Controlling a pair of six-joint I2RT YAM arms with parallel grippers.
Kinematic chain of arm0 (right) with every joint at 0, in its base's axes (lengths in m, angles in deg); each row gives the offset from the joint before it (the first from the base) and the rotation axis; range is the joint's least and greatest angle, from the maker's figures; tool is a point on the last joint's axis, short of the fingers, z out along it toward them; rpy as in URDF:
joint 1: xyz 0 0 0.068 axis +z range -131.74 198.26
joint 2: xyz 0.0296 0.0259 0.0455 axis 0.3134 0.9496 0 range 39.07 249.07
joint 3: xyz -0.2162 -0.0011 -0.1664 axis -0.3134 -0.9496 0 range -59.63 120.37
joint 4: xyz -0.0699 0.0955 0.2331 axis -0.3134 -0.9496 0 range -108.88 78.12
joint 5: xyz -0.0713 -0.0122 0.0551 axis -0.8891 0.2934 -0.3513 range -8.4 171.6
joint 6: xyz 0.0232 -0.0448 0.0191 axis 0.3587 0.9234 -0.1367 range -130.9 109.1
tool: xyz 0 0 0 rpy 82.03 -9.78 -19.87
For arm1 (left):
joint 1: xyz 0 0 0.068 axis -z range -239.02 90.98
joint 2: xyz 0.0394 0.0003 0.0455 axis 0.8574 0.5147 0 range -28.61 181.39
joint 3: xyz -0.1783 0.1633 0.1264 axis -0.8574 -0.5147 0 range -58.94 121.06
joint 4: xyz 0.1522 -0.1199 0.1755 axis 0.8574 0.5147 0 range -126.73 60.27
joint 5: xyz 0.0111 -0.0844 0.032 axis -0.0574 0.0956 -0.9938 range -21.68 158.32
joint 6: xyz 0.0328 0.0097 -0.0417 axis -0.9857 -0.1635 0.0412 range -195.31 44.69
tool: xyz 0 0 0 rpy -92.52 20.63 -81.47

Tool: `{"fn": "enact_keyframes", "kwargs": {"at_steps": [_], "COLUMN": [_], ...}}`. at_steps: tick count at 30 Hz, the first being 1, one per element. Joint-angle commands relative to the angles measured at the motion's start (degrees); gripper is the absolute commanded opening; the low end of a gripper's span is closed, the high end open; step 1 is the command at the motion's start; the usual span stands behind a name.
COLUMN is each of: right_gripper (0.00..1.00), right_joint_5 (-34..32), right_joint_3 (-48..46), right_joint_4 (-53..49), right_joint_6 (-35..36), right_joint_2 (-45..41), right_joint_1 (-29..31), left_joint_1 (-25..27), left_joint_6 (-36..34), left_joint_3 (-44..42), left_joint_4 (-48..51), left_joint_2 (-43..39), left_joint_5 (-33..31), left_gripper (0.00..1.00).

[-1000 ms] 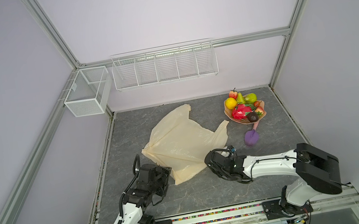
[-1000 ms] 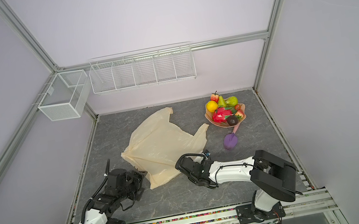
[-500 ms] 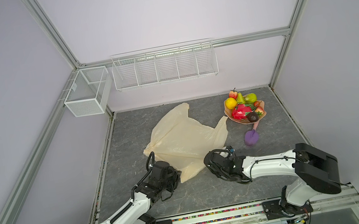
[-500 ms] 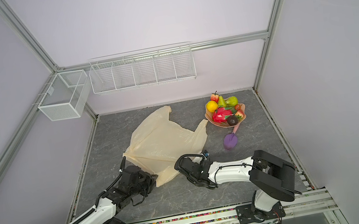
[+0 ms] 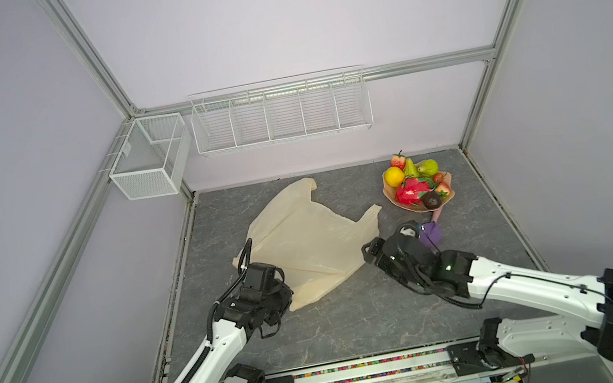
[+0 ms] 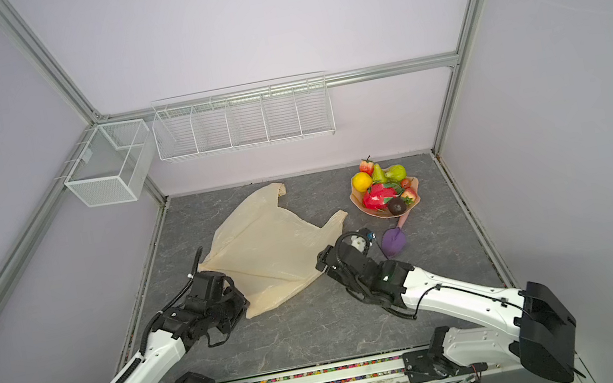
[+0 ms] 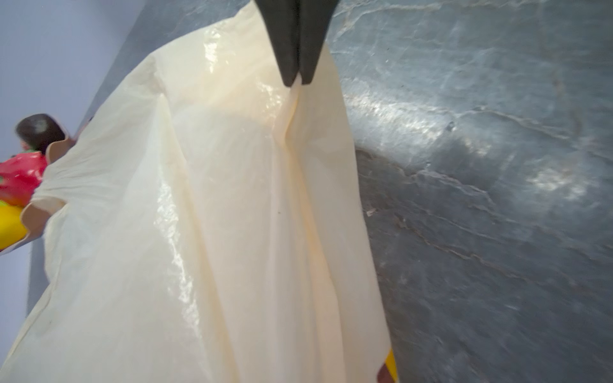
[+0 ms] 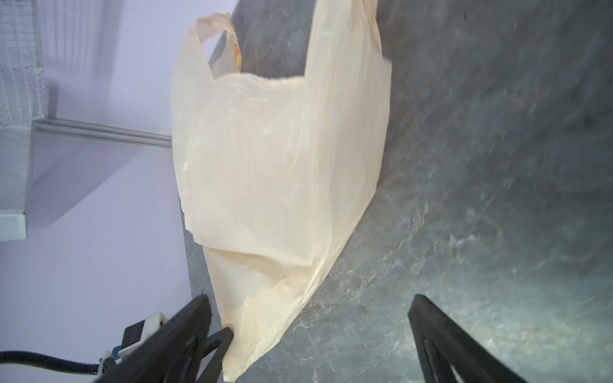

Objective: Place the fruits into the plastic bag

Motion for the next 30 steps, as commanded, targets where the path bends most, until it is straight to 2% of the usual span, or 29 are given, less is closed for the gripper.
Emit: {"fn": "enact_keyframes", "kwargs": {"at_steps": [1, 3, 6, 9, 10, 11, 12, 17, 22, 26, 30], "right_gripper": [0.98, 0.99, 0.99, 0.99, 0.96, 0.88, 0.88, 0.89, 0.93, 0.99, 0.89], "right_joint_5": [13.19, 22.48, 34.30, 43.02, 45.78, 48.59, 50.69, 57.72, 62.45, 63.72, 65.25], "right_joint_3": [8.31, 16.11, 28.71, 39.46, 42.17, 46.61, 50.95, 61.03, 62.35, 60.22, 56.54], "right_joint_4": [-3.81, -7.93, -16.22, -20.83, -21.81, -23.97, -26.39, -27.81, -24.81, -21.75, -18.24], "right_joint_6": [35.00, 50.38, 67.57, 75.74, 77.17, 78.89, 80.39, 82.23, 81.14, 79.43, 78.21], "right_joint_2": [1.07, 7.08, 19.62, 31.25, 34.64, 39.11, 43.68, 57.02, 61.79, 63.30, 63.21], "right_joint_1": [-8.85, -14.46, -19.85, -23.36, -23.93, -24.53, -24.80, -24.68, -24.07, -23.63, -23.34], "left_joint_1": [-0.37, -0.37, -0.42, -0.44, -0.43, -0.37, -0.44, -0.46, -0.46, -0.44, -0.45], "left_joint_6": [-7.31, -8.32, -9.49, -10.49, -10.61, -10.62, -10.62, -10.28, -9.83, -9.41, -9.17], "left_joint_3": [3.59, 4.70, 5.44, 5.05, 4.94, 4.74, 4.56, 3.91, 2.98, 2.98, 2.98], "left_joint_4": [12.36, 15.90, 18.83, 19.39, 19.52, 19.58, 19.74, 20.34, 20.23, 20.40, 20.27], "left_joint_2": [-0.09, -0.56, -0.55, 0.29, 0.64, 0.84, 1.05, 0.02, -0.94, -1.23, -0.66], "left_joint_5": [-3.88, -6.41, -8.10, -8.34, -8.53, -8.62, -8.91, -10.01, -9.95, -10.41, -10.66], "left_gripper": [0.00, 0.00, 0.00, 0.00, 0.00, 0.00, 0.00, 0.00, 0.00, 0.00, 0.00]}}
